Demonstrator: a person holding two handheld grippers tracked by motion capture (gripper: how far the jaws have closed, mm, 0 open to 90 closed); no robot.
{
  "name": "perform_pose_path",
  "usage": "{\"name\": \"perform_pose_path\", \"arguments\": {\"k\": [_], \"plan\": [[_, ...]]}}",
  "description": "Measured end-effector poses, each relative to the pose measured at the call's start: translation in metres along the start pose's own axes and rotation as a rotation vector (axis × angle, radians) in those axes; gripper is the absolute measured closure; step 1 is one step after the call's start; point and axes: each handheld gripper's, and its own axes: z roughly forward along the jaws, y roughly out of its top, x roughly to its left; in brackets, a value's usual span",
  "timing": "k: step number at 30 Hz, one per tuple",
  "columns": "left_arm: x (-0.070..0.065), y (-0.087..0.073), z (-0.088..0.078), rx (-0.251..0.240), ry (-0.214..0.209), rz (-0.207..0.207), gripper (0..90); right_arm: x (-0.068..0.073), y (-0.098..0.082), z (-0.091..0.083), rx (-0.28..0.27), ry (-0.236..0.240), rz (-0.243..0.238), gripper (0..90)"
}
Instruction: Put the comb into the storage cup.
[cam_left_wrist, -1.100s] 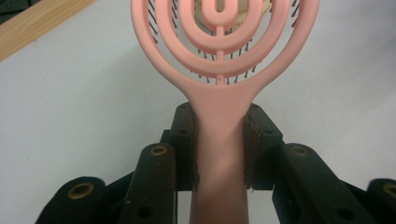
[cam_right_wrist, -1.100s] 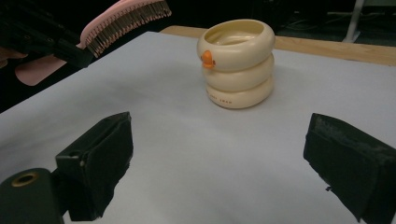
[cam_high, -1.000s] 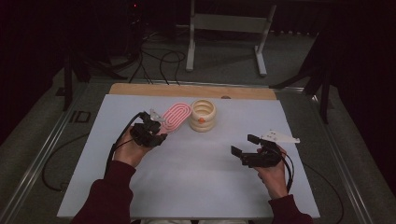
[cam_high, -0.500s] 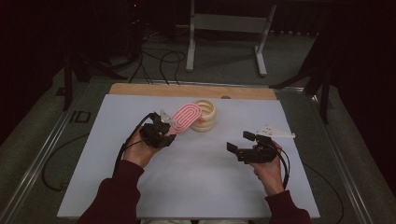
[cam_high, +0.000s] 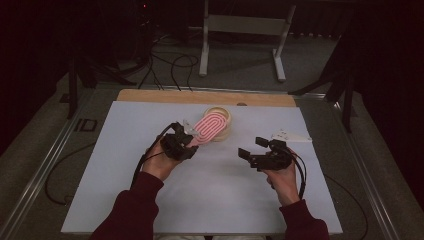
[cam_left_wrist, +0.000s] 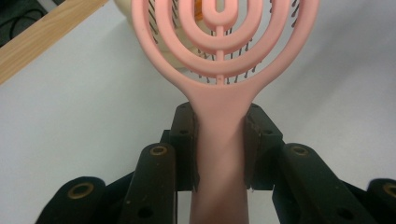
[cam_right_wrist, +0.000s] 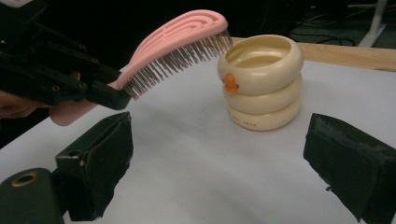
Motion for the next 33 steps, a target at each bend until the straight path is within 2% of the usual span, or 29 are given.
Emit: {"name": "perform_pose_path", "arguments": {"k": [16,19,28,29,33], "plan": [[-0.019,0.009,0.009,-0.045,-0.03,0.053,69.5,0.004,0.009,0.011,-0.003,0.03,0.031,8.4],[-0.027,0.01,0.01,-0.061,-0.036,0.067,69.5,0.005,0.011,0.015,-0.006,0.036,0.041,8.4],[-0.042,0.009,0.01,-0.113,-0.05,0.084,69.5,0.004,0.012,0.019,-0.023,0.034,0.095,8.4],[-0.046,0.01,0.009,-0.136,-0.051,0.087,69.5,0.003,0.012,0.02,-0.025,0.035,0.102,8.3],[-0.051,0.011,0.007,-0.165,-0.056,0.091,69.5,0.002,0.012,0.021,-0.029,0.058,0.158,8.5]]}}
